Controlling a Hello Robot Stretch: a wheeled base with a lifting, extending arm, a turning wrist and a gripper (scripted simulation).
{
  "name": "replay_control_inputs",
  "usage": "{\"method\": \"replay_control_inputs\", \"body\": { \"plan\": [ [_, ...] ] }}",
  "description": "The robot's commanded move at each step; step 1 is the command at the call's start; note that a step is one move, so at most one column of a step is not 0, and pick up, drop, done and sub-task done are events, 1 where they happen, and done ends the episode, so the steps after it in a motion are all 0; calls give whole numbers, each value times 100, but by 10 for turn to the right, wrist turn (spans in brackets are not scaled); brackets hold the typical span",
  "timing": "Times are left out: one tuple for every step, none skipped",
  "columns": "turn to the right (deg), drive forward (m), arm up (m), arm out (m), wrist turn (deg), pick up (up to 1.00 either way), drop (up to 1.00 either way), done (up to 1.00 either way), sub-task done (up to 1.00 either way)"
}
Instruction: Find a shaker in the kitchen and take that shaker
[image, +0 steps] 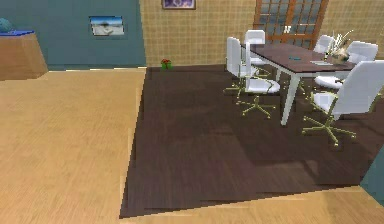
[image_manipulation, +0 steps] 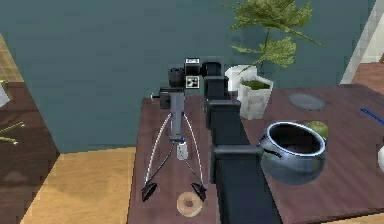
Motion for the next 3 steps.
{"method": "replay_control_inputs", "body": {
  "plan": [
    [0, 0, 0, 0, 450, 0, 0, 0, 0],
    [0, 0, 0, 0, 450, 0, 0, 0, 0],
    [0, 0, 0, 0, 450, 0, 0, 0, 0]
  ]
}}
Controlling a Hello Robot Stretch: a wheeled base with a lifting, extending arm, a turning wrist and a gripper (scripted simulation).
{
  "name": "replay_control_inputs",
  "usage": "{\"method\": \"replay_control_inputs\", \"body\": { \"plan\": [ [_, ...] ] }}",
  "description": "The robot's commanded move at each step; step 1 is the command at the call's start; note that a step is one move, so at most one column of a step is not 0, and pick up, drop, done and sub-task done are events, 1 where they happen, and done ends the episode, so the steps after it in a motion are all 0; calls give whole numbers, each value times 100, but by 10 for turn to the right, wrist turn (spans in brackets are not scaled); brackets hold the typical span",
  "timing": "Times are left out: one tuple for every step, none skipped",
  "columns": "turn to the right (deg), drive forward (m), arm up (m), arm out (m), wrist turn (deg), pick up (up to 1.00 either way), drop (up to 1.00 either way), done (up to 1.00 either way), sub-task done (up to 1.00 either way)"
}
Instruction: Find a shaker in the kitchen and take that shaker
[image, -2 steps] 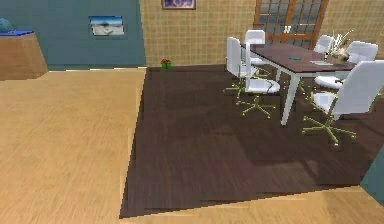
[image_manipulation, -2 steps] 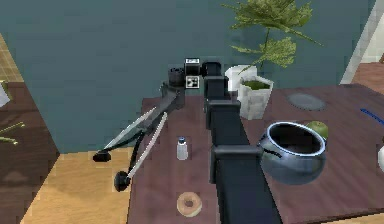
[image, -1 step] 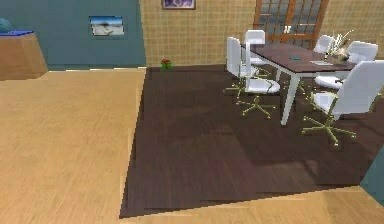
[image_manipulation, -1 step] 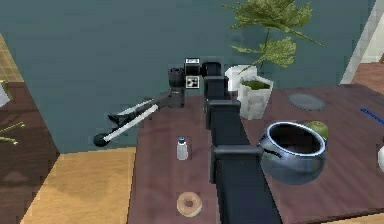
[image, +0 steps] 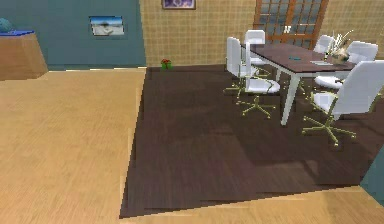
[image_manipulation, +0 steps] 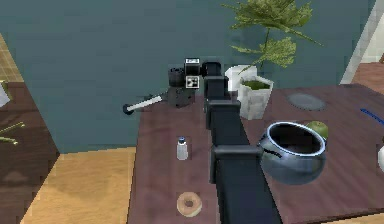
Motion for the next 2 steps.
{"method": "replay_control_inputs", "body": {
  "plan": [
    [0, 0, 0, 0, 450, 0, 0, 0, 0],
    [0, 0, -30, 0, 0, 0, 0, 0, 0]
  ]
}}
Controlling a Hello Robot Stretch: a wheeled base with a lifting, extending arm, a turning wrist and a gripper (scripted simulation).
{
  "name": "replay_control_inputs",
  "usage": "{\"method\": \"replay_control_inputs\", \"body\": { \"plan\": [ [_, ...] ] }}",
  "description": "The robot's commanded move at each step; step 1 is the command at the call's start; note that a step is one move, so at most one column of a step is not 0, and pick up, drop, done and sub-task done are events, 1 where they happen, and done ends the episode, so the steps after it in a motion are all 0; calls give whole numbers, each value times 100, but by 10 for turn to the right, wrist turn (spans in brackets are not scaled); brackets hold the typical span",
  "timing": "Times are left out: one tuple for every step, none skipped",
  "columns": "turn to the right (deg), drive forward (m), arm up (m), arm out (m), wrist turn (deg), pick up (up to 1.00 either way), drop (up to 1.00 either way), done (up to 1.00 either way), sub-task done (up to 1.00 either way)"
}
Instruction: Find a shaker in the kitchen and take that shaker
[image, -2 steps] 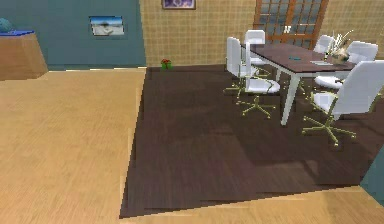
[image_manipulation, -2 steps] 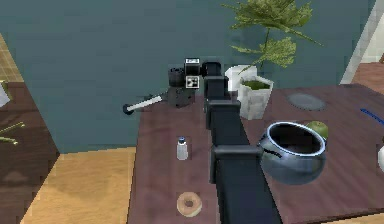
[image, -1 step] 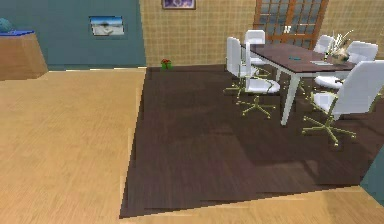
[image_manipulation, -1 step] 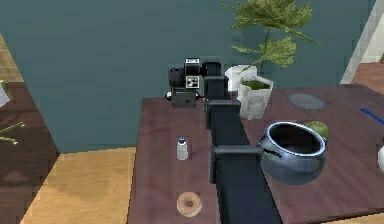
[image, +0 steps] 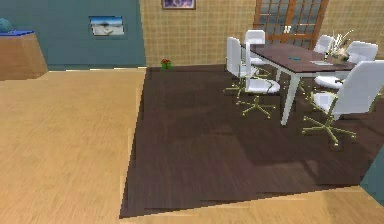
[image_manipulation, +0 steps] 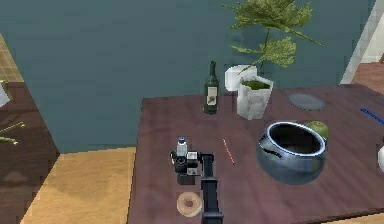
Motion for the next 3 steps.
{"method": "replay_control_inputs", "body": {
  "plan": [
    [0, 0, 0, 0, 0, 100, 0, 0, 0],
    [0, 0, 10, 0, 0, 0, 0, 0, 0],
    [0, 0, 0, 0, 0, 0, 0, 100, 0]
  ]
}}
